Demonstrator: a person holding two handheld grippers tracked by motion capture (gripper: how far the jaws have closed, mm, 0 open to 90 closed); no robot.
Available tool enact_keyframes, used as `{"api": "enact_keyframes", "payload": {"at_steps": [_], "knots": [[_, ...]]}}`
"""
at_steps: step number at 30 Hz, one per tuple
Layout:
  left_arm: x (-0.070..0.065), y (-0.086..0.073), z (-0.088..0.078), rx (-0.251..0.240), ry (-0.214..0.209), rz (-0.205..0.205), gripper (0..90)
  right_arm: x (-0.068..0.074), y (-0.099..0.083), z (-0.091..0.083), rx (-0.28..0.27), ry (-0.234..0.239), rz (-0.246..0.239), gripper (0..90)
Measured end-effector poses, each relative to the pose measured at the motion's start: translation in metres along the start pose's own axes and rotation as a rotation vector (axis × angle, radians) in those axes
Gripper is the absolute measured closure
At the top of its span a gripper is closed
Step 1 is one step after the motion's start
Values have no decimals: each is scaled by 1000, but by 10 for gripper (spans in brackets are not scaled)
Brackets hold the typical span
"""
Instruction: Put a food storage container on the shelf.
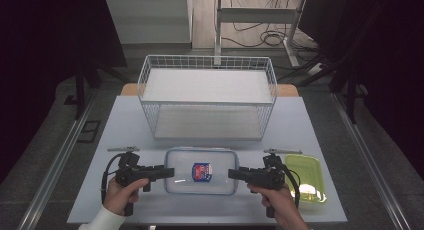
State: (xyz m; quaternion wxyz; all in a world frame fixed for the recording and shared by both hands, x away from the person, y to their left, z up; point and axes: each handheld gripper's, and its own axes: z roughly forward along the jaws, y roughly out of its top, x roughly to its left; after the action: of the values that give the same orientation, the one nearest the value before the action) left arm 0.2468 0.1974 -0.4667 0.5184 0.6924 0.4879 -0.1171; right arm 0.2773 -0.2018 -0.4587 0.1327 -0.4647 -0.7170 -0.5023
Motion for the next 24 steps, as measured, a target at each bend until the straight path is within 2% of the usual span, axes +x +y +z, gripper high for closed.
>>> {"api": "enact_keyframes", "payload": {"at_steps": [7, 13, 19, 24], "knots": [[-9, 4, -5, -17, 1, 23, 530, 7, 4, -6, -14, 5, -21, 512], [-18, 8, -5, -30, -5, 26, 530, 15, 12, -16, -39, -10, -45, 510], [-29, 24, -15, -54, -4, 44, 530, 28, 30, -23, -52, -10, -76, 510], [-40, 44, -24, -69, 2, 82, 530, 36, 45, -28, -72, 0, -96, 511]]}}
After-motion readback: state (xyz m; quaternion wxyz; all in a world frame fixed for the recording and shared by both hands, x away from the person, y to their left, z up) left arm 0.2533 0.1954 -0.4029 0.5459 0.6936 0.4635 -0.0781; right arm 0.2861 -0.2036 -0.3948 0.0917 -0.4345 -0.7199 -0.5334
